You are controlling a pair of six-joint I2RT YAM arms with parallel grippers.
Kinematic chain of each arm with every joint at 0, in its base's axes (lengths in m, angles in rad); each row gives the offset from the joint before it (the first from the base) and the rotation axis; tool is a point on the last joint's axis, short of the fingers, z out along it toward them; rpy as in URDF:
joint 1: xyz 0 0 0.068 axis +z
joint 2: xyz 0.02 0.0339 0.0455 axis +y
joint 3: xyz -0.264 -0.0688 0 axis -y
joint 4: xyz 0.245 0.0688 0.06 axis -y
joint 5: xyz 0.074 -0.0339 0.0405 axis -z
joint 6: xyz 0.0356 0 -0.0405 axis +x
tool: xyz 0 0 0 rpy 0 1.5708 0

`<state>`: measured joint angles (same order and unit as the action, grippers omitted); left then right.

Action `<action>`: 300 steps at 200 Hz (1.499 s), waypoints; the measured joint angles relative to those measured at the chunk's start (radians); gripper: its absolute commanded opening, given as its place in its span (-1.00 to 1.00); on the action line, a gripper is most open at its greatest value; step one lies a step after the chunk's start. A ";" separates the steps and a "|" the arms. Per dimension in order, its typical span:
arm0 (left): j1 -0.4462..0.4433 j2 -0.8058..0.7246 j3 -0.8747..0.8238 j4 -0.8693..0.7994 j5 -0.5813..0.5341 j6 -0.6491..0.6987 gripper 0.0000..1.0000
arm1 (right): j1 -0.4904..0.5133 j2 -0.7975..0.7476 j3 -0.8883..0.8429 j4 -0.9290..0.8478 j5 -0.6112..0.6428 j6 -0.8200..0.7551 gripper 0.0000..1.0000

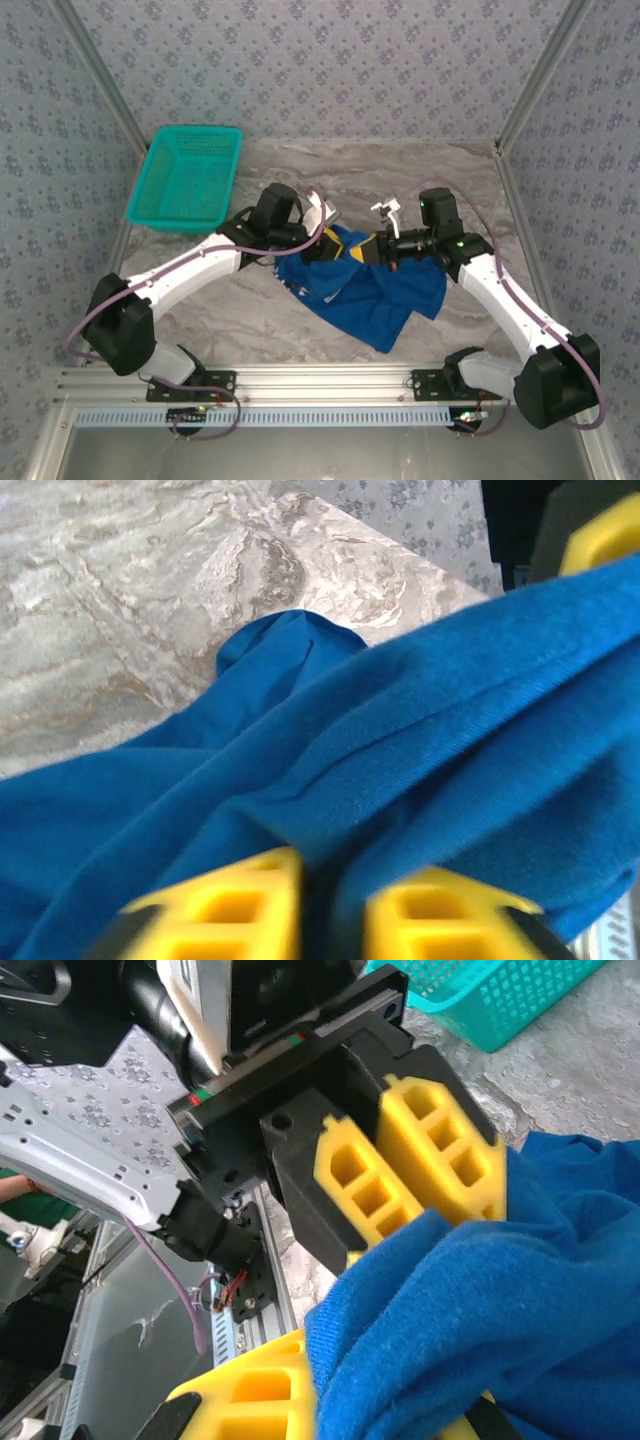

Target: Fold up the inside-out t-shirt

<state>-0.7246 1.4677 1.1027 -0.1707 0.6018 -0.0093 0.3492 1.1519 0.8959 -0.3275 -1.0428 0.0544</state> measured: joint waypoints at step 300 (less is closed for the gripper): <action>-0.018 -0.167 -0.107 0.242 -0.322 -0.770 -1.00 | 0.409 -0.034 -0.016 -0.016 1.192 0.658 0.13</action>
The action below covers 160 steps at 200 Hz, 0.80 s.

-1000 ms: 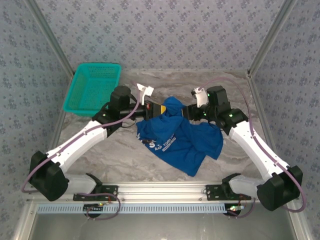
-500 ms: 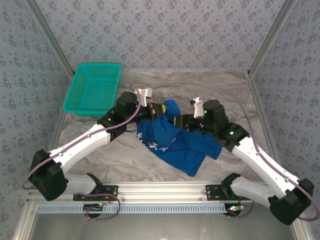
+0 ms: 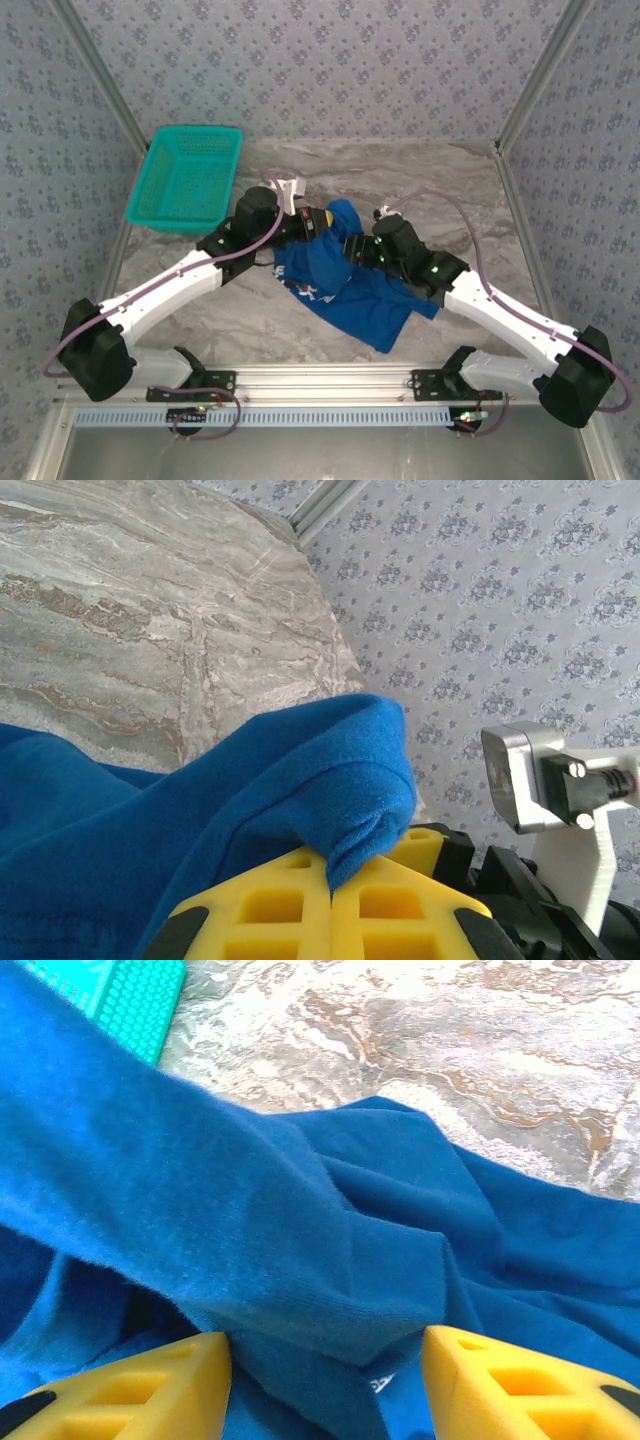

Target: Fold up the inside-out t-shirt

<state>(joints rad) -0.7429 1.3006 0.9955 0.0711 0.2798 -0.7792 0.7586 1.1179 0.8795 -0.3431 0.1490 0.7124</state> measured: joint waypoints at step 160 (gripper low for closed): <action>0.157 -0.068 -0.162 0.117 0.090 -0.061 -1.00 | -0.412 0.005 -0.239 0.957 -0.936 0.158 -0.97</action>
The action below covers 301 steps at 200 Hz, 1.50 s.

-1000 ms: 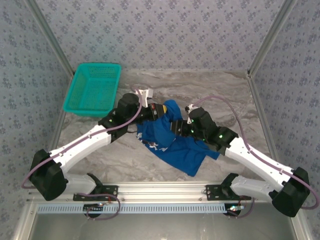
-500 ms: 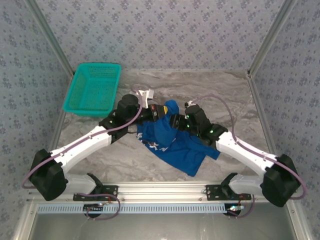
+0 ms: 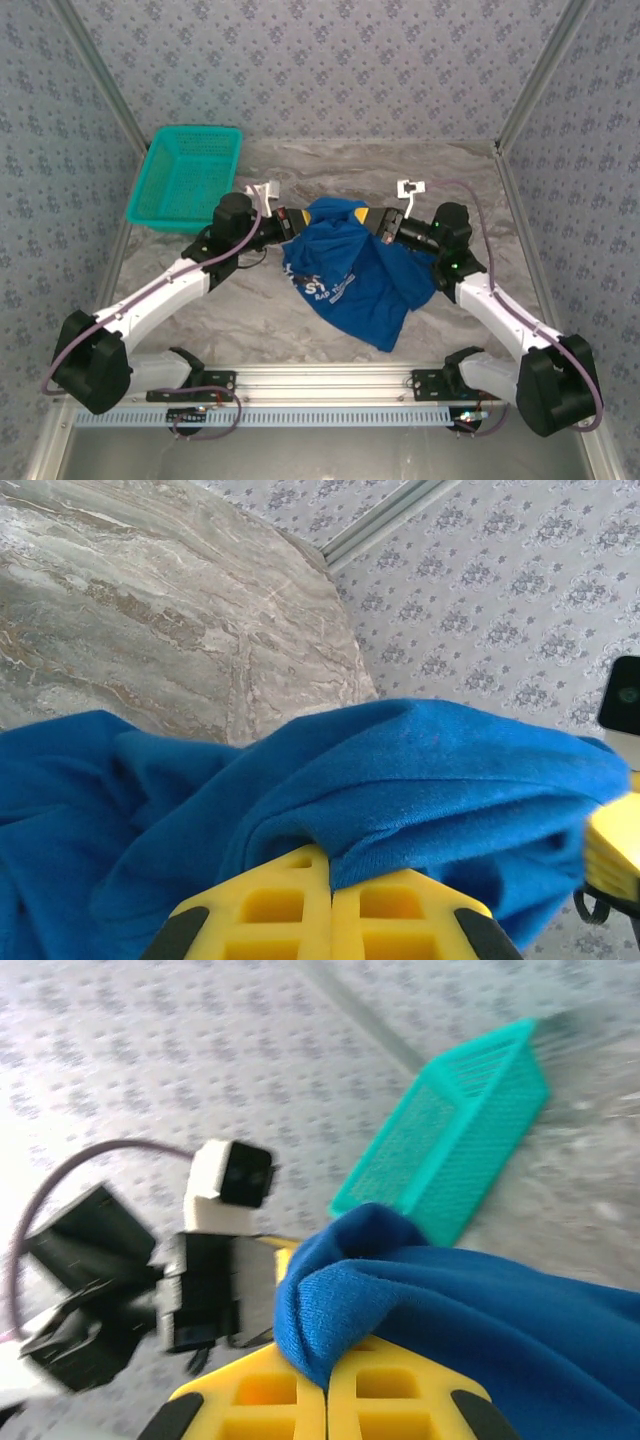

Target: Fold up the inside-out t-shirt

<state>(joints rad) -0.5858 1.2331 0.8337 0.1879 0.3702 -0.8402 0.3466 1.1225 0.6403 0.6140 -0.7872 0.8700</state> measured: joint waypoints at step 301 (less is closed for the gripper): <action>-0.071 -0.023 0.079 -0.246 -0.009 0.404 0.65 | 0.022 0.037 0.278 -0.558 -0.336 -0.506 -1.00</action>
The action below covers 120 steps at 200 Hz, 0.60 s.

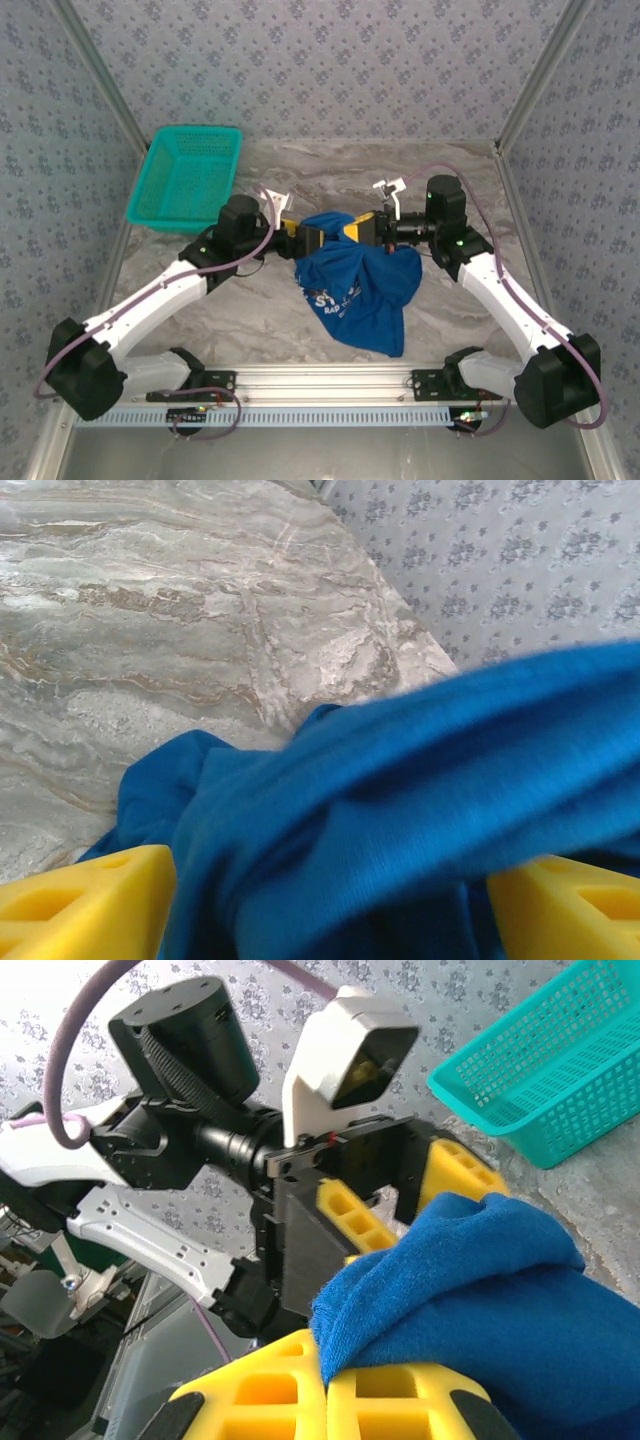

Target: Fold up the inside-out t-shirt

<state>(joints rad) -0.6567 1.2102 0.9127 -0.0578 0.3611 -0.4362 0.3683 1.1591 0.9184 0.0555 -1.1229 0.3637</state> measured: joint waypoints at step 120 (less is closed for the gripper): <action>-0.060 0.147 0.142 -0.066 0.143 0.273 -1.00 | -0.005 0.011 0.110 -0.339 0.127 -0.219 -0.91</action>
<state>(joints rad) -0.7166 1.3575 1.0546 -0.1242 0.5041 -0.1635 0.3634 1.1706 1.0283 -0.2832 -0.9962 0.1452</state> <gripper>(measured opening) 0.050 0.070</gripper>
